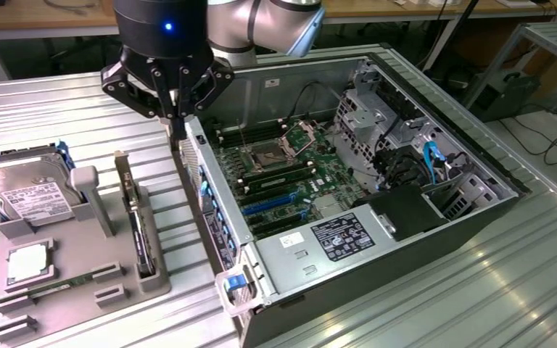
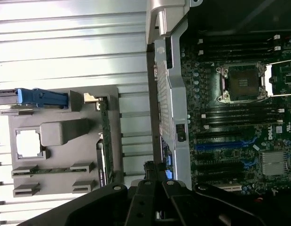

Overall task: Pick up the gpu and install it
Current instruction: 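Reach for the gpu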

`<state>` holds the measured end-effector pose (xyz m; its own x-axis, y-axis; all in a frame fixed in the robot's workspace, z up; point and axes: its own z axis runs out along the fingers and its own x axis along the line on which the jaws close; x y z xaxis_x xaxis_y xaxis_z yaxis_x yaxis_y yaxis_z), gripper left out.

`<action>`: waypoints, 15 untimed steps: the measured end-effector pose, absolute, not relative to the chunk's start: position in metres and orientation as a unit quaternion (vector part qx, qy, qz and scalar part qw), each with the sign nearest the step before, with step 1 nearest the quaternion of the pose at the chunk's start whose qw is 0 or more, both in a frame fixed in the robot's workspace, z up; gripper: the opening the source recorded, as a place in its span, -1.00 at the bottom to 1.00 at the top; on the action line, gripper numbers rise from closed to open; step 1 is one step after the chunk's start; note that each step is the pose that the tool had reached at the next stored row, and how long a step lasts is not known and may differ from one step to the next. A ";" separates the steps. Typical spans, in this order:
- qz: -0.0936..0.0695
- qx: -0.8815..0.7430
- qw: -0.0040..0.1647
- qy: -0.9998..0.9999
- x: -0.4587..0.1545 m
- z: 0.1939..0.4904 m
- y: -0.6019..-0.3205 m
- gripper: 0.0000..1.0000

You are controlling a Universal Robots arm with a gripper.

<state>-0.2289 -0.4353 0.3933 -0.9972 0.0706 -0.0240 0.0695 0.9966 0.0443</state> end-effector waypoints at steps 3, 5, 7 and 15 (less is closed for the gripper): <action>0.022 0.035 0.013 0.999 -0.231 0.393 -0.437 -0.79; 0.022 0.035 0.013 0.999 -0.234 0.393 -0.438 -0.79; 0.022 0.035 0.013 0.999 -0.235 0.393 -0.439 -0.79; 0.022 0.035 0.013 0.999 -0.241 0.393 -0.442 -0.79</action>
<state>-0.2412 -0.4418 0.3933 -0.9973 0.0698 -0.0240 0.0687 0.9967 0.0443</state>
